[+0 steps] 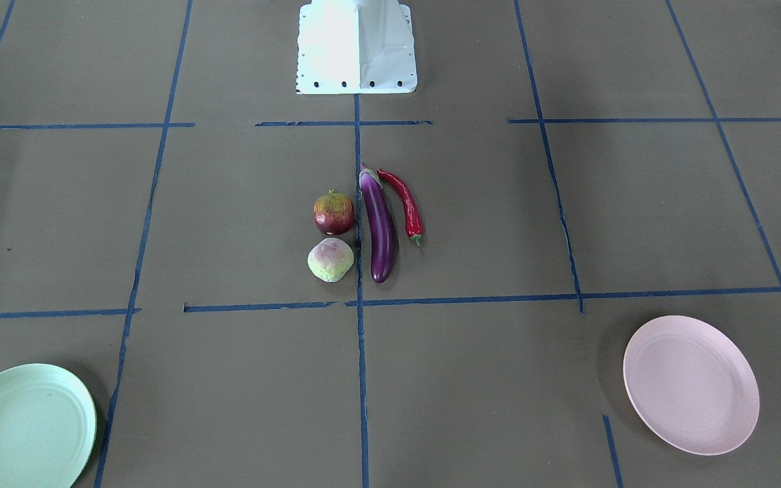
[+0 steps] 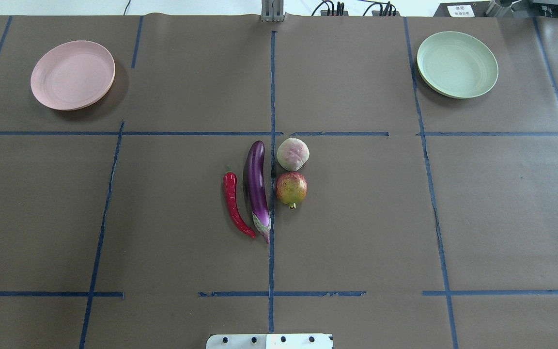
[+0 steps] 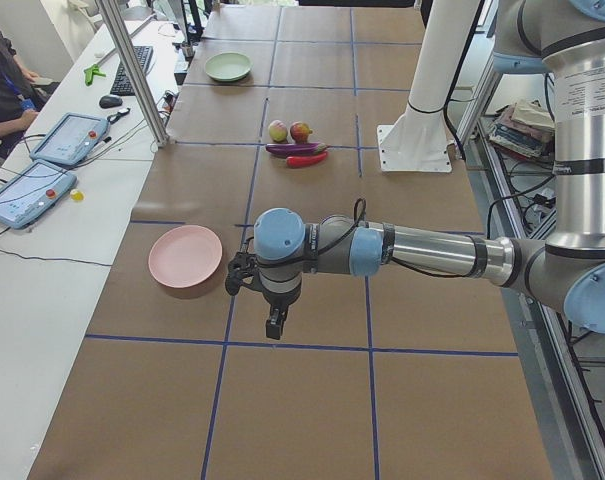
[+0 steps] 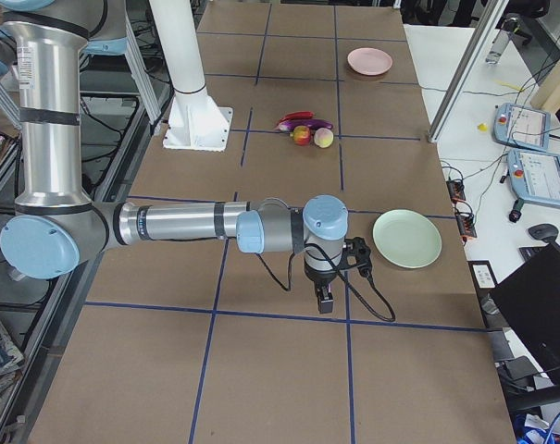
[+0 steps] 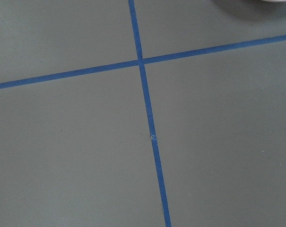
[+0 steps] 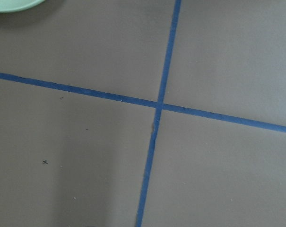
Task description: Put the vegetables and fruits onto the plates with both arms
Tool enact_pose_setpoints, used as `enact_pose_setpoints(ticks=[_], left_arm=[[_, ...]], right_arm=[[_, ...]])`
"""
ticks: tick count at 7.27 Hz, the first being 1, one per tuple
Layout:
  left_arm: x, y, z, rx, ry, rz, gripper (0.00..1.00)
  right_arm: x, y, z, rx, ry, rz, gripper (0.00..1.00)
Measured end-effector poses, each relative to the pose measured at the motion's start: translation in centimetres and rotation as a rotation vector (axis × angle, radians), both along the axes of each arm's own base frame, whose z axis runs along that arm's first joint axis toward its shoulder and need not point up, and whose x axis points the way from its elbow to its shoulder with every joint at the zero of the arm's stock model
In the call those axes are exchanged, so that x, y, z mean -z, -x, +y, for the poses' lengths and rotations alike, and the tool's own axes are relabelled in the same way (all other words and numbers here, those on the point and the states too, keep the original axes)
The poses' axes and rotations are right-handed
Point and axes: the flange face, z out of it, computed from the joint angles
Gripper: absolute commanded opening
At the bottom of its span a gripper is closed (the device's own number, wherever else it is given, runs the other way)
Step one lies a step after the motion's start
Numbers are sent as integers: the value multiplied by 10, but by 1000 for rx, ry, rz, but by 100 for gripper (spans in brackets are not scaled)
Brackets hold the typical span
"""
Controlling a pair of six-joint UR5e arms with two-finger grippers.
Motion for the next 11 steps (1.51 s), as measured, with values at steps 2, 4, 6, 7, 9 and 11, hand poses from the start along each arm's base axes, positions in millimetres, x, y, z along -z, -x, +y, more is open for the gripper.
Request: enact_pose_setpoints(ticks=[2, 4, 6, 7, 9, 11], left_arm=[[8, 0, -8, -1, -20, 1, 100], [14, -1, -14, -1, -33, 2, 100], [16, -2, -17, -5, -40, 2, 100], [18, -2, -19, -6, -43, 2, 100], [20, -3, -22, -7, -48, 2, 100], [21, -4, -22, -9, -51, 2, 100]], right_arm=[[40, 47, -27, 31, -57, -82, 100], [110, 134, -66, 40, -48, -134, 100], [192, 230, -90, 1, 13, -172, 100], [232, 277, -91, -20, 36, -185, 100], [299, 368, -69, -63, 57, -190, 100], [350, 452, -28, -126, 86, -194, 100]])
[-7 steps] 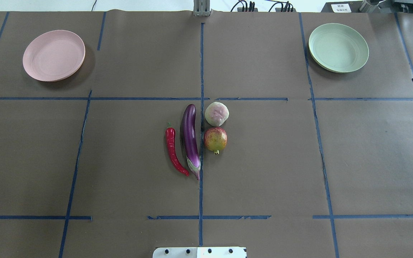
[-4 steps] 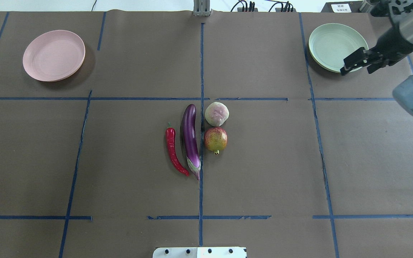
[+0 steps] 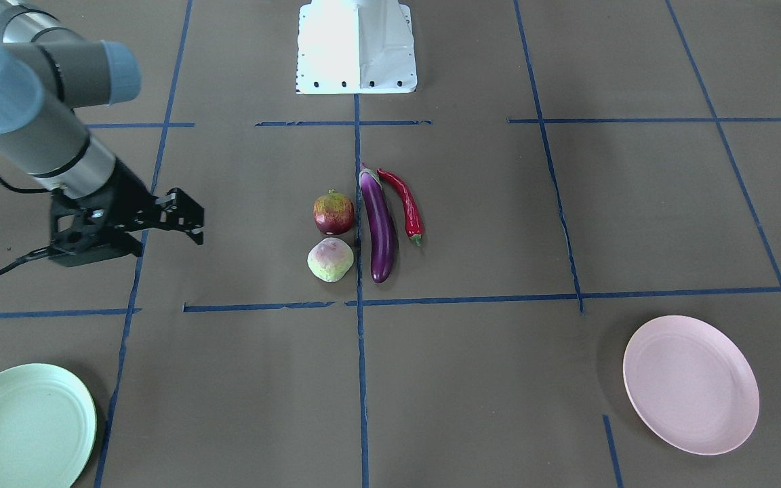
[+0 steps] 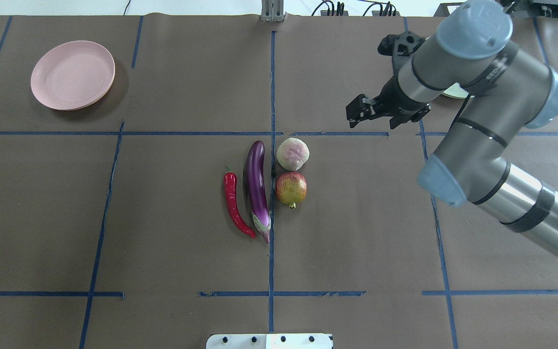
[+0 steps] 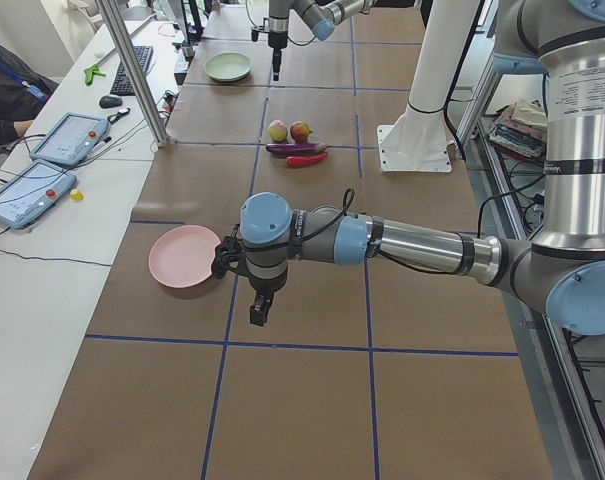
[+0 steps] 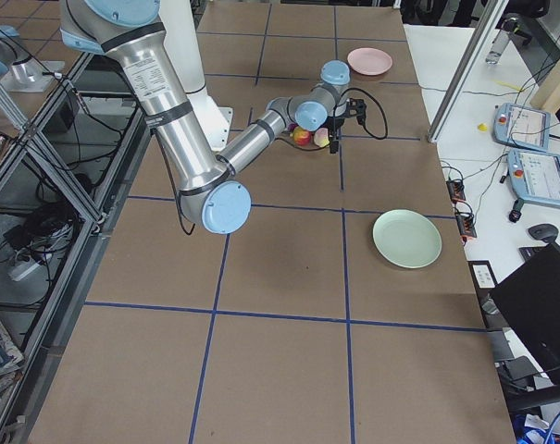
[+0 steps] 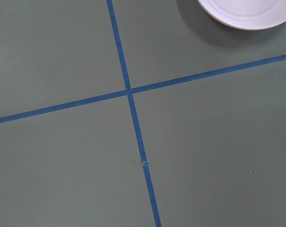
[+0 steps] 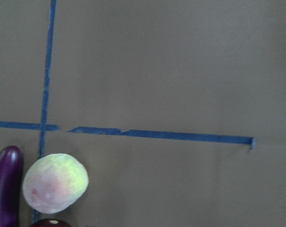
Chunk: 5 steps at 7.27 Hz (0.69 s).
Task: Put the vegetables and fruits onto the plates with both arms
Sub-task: 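Move the right gripper toward the red pomegranate in the middle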
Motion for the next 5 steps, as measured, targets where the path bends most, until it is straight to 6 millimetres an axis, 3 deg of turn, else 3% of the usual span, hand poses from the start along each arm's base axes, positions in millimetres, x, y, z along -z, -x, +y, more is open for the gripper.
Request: enact_pose_setpoints(ticks=[3, 5], left_arm=[[1, -1, -1, -2, -3, 0, 100], [1, -1, -1, -2, -3, 0, 100]], right_arm=[[66, 98, 65, -47, 34, 45, 100], [87, 142, 92, -53, 23, 120, 100]])
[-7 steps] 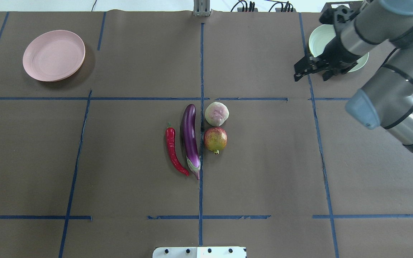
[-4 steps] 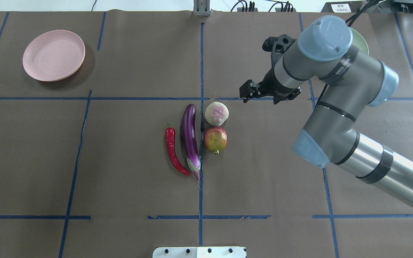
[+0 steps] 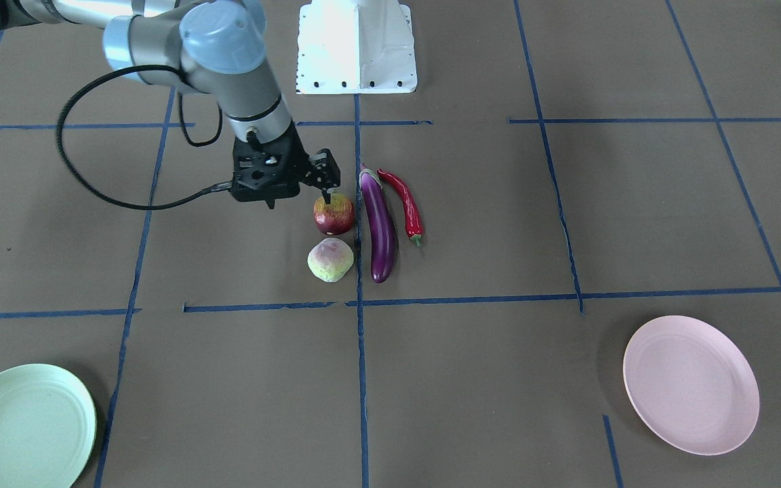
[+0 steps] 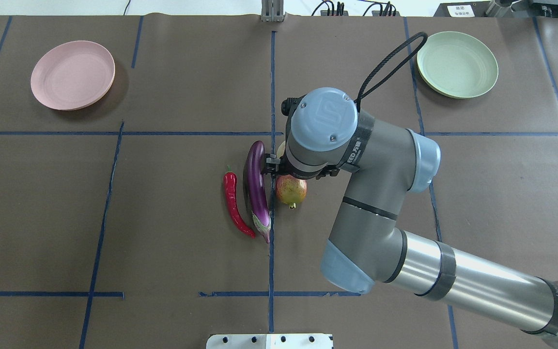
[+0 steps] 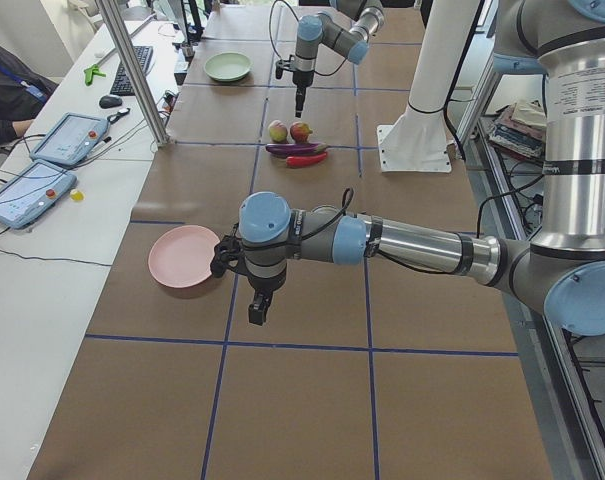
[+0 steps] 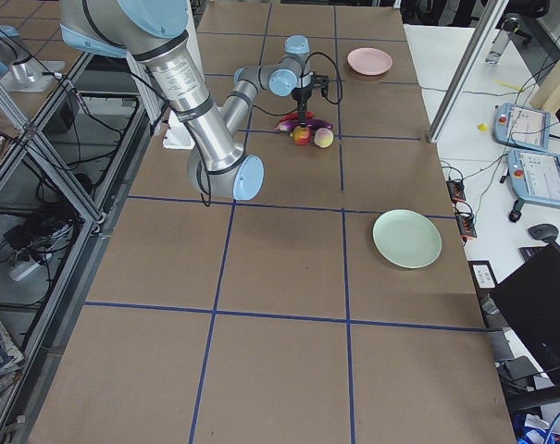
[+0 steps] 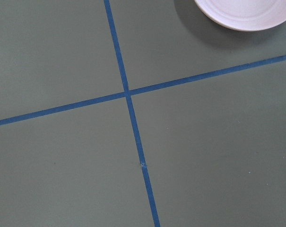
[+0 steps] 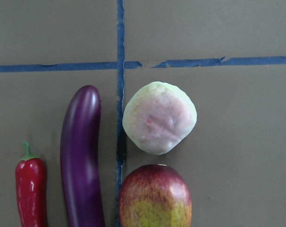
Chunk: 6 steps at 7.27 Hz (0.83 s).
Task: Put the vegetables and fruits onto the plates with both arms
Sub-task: 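Lower the right gripper and grasp the red pomegranate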
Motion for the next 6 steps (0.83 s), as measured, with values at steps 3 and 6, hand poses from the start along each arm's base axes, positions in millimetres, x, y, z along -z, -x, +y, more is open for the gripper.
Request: enact_pose_setpoints(ticks=[3, 6], left_arm=[[0, 0, 0, -1, 0, 0, 100], [-1, 0, 0, 0, 2, 0, 100]], right_arm=[[-13, 39, 10, 9, -22, 81, 100], [-31, 60, 9, 24, -37, 135, 100]])
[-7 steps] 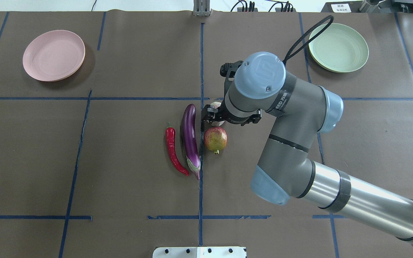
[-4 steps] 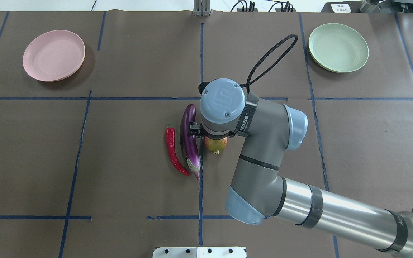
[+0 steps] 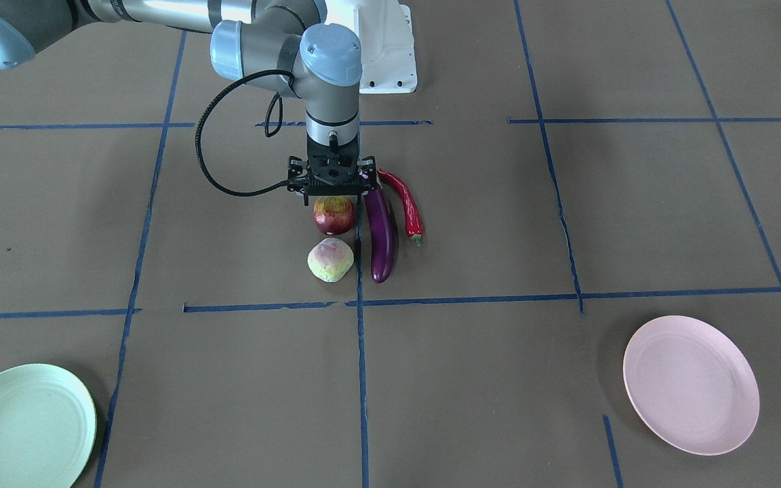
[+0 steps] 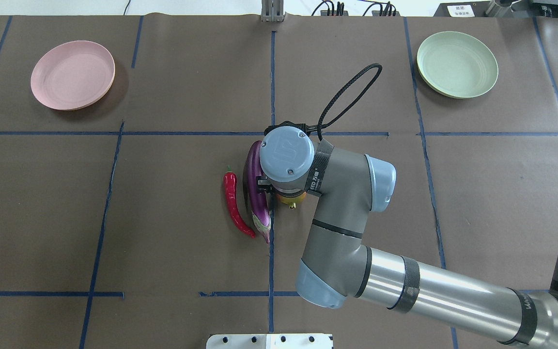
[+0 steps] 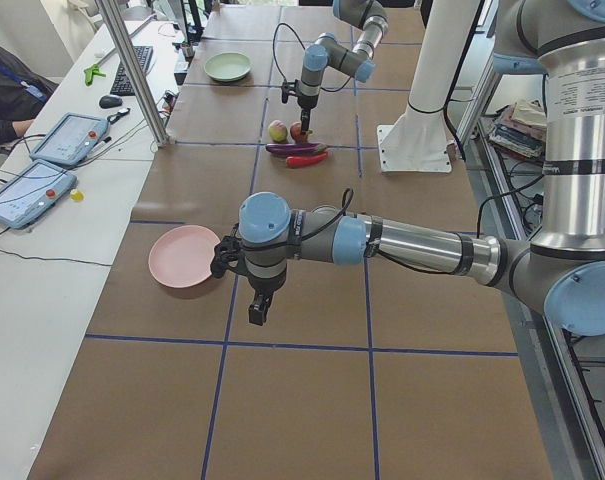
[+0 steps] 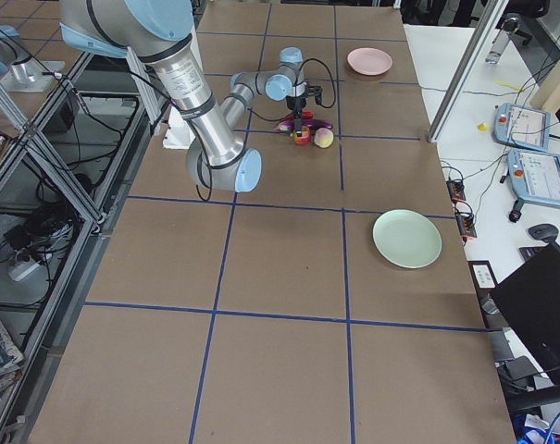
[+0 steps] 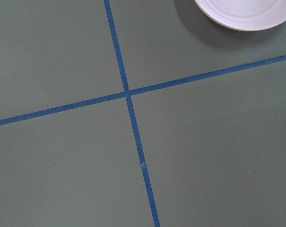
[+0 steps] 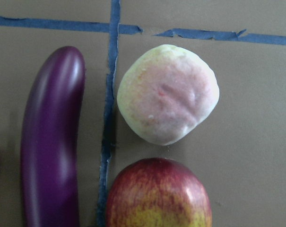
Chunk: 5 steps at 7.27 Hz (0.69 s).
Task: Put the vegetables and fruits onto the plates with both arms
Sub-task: 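Lower the right gripper and grasp the red pomegranate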
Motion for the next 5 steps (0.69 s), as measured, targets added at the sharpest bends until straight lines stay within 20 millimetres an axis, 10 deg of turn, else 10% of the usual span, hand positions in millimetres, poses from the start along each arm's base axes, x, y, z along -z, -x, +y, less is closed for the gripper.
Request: enact_pose_setpoints(ticks=[3, 5], left_arm=[[0, 0, 0, 0, 0, 0, 100], [0, 0, 0, -1, 0, 0, 100]], right_arm=[[2, 11, -3, 10, -3, 11, 100], [-2, 13, -5, 15, -3, 20, 60]])
